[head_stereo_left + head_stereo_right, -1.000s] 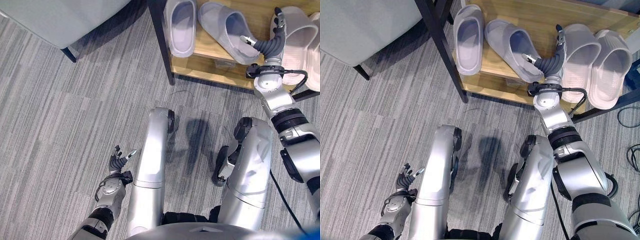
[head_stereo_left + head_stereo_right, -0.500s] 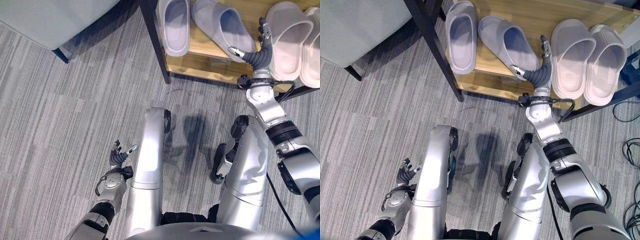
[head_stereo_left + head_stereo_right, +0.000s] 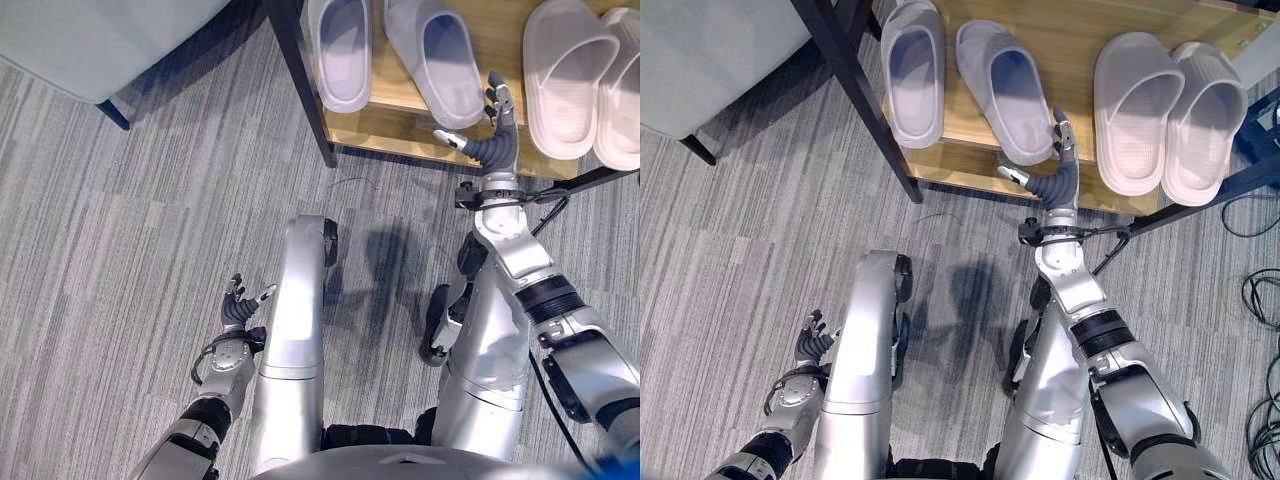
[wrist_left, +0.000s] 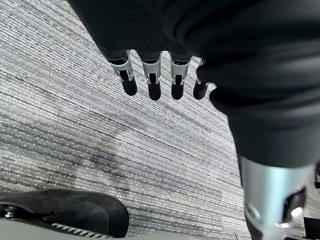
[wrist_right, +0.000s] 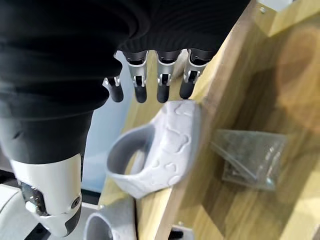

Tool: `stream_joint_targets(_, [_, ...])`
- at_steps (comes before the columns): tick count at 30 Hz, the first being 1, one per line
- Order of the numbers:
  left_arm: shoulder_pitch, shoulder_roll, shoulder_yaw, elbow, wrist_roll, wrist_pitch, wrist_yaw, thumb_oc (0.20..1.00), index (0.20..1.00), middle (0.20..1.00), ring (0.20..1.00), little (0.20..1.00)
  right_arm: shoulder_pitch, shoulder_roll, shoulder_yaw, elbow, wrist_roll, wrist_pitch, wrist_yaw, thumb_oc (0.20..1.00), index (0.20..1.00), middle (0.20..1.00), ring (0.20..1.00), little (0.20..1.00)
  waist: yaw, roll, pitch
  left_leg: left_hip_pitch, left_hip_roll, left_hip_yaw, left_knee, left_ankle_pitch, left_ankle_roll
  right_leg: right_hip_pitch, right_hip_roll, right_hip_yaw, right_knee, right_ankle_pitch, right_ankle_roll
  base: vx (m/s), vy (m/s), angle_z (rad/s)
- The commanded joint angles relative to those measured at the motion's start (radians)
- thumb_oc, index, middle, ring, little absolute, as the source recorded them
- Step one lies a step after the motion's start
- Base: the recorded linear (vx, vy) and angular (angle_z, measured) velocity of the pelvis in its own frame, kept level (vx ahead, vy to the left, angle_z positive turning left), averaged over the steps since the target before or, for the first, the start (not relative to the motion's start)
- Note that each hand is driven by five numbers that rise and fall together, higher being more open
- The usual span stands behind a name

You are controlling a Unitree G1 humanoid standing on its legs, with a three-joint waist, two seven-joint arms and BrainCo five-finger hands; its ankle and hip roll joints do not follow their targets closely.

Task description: Arrange the slippers neatly on the shoe rack.

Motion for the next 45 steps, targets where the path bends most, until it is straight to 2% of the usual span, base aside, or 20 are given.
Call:
stream_joint_targets(1, [0.024, -0.028, -0.007, 0.036, 0.039, -0.015, 0.029, 1.0, 1.0, 1.0, 1.0, 1.0, -0.03, -0.006, 0.014, -0.103, -0.017, -0.06, 0.019, 1.0, 1.0, 1.0, 1.0, 1.0, 0.049, -0.022, -0.035, -0.052, -0.052, 0.005, -0.015, 0.026, 0.076, 0.072, -0.005, 0.088, 0.089, 0.089, -0.133, 0.0, 0.0, 0.0])
stream_joint_targets(26, [-0.009, -0.044, -0.009, 0.133, 0.066, -0.002, 0.027, 1.0, 1.0, 1.0, 1.0, 1.0, -0.149, 0.044, 0.127, -0.091, 0.019, -0.057, 0.115, 1.0, 1.0, 1.0, 1.0, 1.0, 0.063, -0.014, -0.035, -0.052, -0.056, 0.004, -0.003, 0.032, 0.067, 0.076, 0.005, 0.095, 0.11, 0.093, -0.127, 0.0, 0.0, 0.0])
stream_joint_targets(31, [-0.005, -0.052, -0.005, 0.144, 0.07, -0.002, 0.035, 1.0, 1.0, 1.0, 1.0, 1.0, -0.117, 0.043, 0.087, -0.143, -0.022, -0.071, 0.075, 1.0, 1.0, 1.0, 1.0, 1.0, 0.057, -0.014, -0.035, -0.052, -0.057, 0.006, -0.002, 0.033, 0.067, 0.075, 0.006, 0.095, 0.114, 0.094, -0.126, 0.0, 0.0, 0.0])
stream_joint_targets(33, [0.002, -0.056, 0.0, 0.146, 0.084, -0.005, 0.043, 1.0, 1.0, 1.0, 1.0, 1.0, -0.088, 0.03, 0.043, -0.177, -0.109, -0.074, 0.017, 1.0, 1.0, 1.0, 1.0, 1.0, 0.052, -0.012, -0.035, -0.052, -0.057, 0.009, -0.002, 0.032, 0.069, 0.074, 0.005, 0.094, 0.115, 0.091, -0.126, 0.0, 0.0, 0.0])
stream_joint_targets(37, [0.012, -0.051, -0.005, 0.132, 0.098, -0.012, 0.052, 1.0, 1.0, 1.0, 1.0, 1.0, -0.078, 0.027, -0.007, -0.169, -0.148, -0.074, -0.038, 1.0, 1.0, 1.0, 1.0, 1.0, 0.052, -0.006, -0.035, -0.052, -0.058, 0.011, -0.003, 0.033, 0.07, 0.074, 0.005, 0.092, 0.117, 0.091, -0.126, 0.0, 0.0, 0.0])
stream_joint_targets(39, [0.016, -0.045, -0.019, 0.131, 0.097, -0.012, 0.05, 1.0, 1.0, 1.0, 1.0, 1.0, -0.116, 0.04, -0.042, -0.075, -0.076, -0.075, -0.066, 1.0, 1.0, 1.0, 1.0, 1.0, 0.055, -0.001, -0.035, -0.052, -0.061, 0.013, -0.003, 0.036, 0.069, 0.074, 0.006, 0.093, 0.118, 0.089, -0.128, 0.0, 0.0, 0.0])
stream_joint_targets(41, [0.015, -0.043, -0.02, 0.134, 0.096, -0.013, 0.051, 1.0, 1.0, 1.0, 1.0, 1.0, -0.138, 0.043, -0.043, -0.045, -0.059, -0.078, -0.07, 1.0, 1.0, 1.0, 1.0, 1.0, 0.057, 0.001, -0.035, -0.052, -0.061, 0.012, -0.003, 0.036, 0.069, 0.074, 0.007, 0.092, 0.119, 0.088, -0.128, -0.01, 0.002, 0.02])
stream_joint_targets(42, [0.013, -0.038, -0.026, 0.14, 0.09, -0.015, 0.051, 1.0, 1.0, 1.0, 1.0, 1.0, -0.201, 0.048, -0.047, 0.056, 0.013, -0.084, -0.074, 1.0, 1.0, 1.0, 1.0, 1.0, 0.066, 0.007, -0.035, -0.052, -0.062, 0.01, -0.005, 0.04, 0.067, 0.075, 0.007, 0.09, 0.118, 0.09, -0.128, 0.0, 0.0, 0.0])
stream_joint_targets(45, [0.014, -0.031, -0.033, 0.148, 0.084, -0.016, 0.049, 1.0, 1.0, 1.0, 1.0, 1.0, -0.275, 0.039, -0.03, 0.142, 0.068, -0.084, -0.059, 1.0, 1.0, 1.0, 1.0, 1.0, 0.075, 0.011, -0.035, -0.052, -0.064, 0.007, -0.006, 0.041, 0.065, 0.078, 0.005, 0.09, 0.116, 0.094, -0.125, 0.0, 0.0, 0.0])
